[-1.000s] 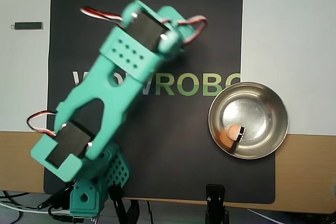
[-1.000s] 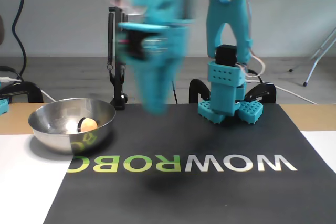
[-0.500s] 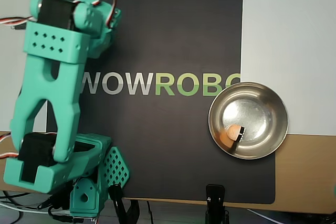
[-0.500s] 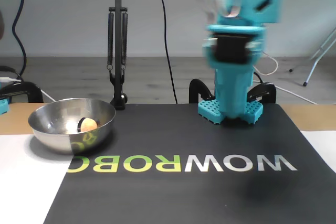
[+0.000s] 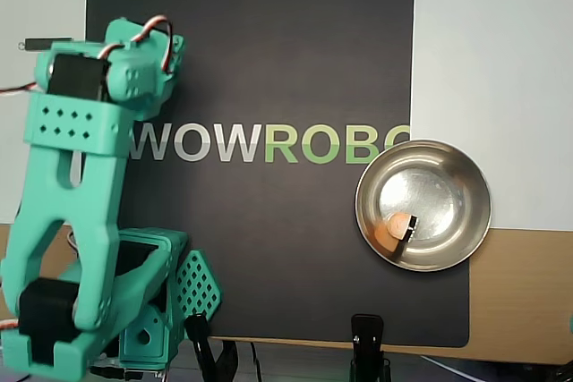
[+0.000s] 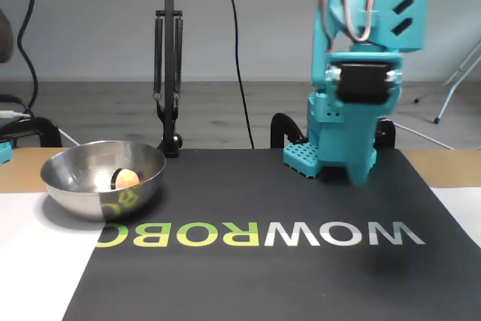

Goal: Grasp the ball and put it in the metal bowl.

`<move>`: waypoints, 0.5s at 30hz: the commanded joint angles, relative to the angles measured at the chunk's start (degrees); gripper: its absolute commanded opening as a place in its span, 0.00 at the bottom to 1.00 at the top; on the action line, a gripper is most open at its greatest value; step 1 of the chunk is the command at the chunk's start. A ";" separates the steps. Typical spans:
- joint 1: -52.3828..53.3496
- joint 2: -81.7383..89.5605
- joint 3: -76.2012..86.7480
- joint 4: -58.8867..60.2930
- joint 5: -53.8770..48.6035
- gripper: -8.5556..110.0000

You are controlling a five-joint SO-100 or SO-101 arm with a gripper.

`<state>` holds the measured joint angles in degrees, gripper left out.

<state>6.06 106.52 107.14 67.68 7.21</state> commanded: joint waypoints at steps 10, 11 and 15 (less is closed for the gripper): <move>-2.72 30.76 31.29 -23.47 -0.18 0.07; -2.99 33.75 34.01 -25.14 -0.18 0.07; -3.25 45.62 43.24 -29.88 -0.26 0.07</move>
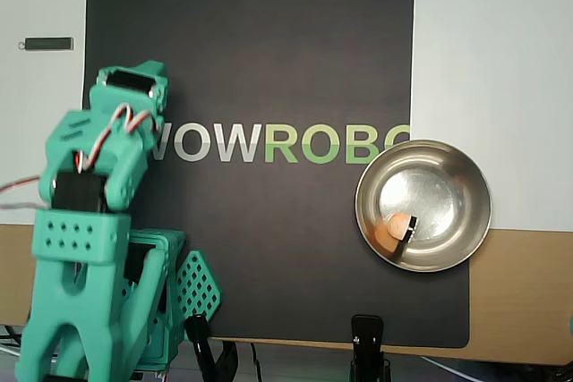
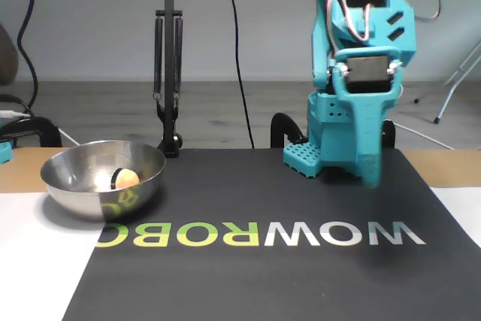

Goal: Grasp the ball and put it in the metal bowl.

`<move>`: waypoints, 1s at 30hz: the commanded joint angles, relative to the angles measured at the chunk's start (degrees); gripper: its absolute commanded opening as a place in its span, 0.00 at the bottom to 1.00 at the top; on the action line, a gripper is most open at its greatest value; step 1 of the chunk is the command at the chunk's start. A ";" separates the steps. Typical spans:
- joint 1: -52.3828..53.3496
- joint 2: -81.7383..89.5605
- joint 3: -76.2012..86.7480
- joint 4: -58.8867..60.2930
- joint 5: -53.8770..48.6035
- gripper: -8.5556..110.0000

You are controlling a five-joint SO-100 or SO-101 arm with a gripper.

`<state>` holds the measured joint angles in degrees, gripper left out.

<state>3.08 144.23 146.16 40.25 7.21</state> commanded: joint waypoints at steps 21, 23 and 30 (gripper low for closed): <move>-1.58 51.06 31.46 -7.21 -0.18 0.07; -1.49 51.24 32.26 -7.21 -0.18 0.07; -1.32 51.15 32.87 -6.86 -0.26 0.07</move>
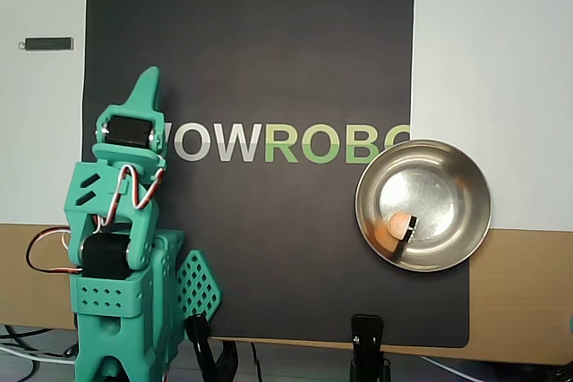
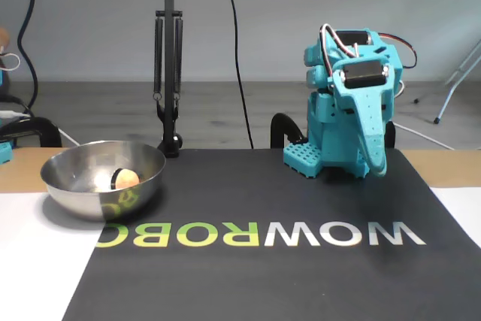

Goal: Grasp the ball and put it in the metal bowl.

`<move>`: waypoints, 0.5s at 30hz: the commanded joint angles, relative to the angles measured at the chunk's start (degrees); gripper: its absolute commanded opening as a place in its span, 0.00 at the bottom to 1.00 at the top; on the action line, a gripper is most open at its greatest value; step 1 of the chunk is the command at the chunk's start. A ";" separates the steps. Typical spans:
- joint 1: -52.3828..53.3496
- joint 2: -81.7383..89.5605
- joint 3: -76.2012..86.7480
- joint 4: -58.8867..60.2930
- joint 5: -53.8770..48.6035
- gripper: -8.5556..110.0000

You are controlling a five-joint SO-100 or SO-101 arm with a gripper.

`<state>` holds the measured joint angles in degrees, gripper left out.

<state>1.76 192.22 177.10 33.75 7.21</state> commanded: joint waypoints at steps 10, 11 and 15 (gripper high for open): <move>-0.35 2.90 2.02 5.80 -7.29 0.07; -0.35 2.90 2.02 7.21 -7.29 0.07; -0.35 2.72 2.02 10.81 -7.29 0.07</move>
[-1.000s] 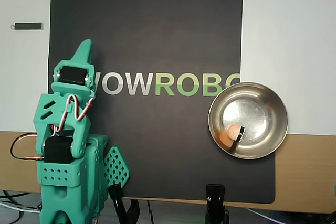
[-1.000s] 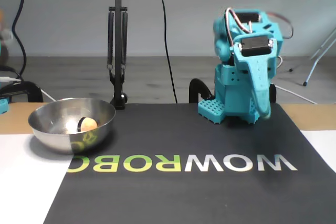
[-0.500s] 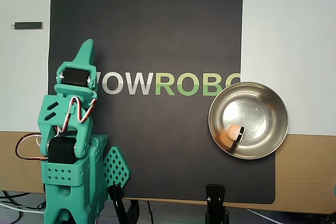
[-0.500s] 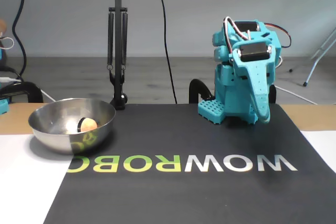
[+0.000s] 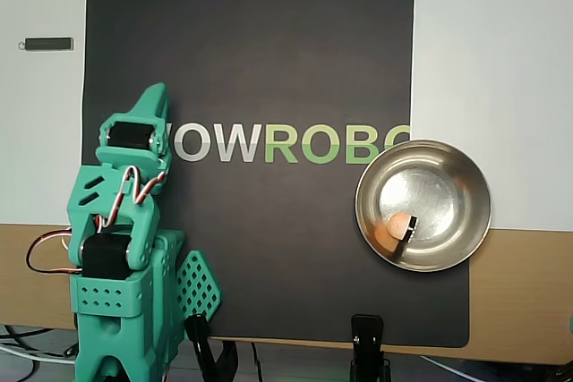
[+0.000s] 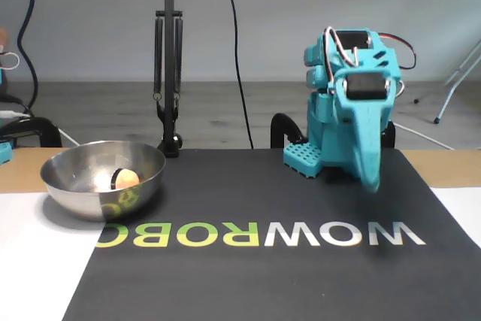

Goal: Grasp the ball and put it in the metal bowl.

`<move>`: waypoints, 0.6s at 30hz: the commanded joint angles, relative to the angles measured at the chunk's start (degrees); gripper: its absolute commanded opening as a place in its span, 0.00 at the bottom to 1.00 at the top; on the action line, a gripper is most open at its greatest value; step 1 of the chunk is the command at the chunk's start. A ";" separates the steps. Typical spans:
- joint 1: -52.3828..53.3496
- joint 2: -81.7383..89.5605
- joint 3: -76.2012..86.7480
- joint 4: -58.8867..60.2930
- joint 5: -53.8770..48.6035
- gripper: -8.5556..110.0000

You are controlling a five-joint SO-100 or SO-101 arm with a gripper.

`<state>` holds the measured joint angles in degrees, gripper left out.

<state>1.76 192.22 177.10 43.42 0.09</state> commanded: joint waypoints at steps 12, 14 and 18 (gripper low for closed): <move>-0.09 2.64 2.02 2.29 -0.09 0.07; -0.18 2.64 2.02 2.29 -0.09 0.07; -0.18 2.64 2.02 2.29 -0.09 0.07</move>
<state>1.76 192.22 177.10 45.53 0.09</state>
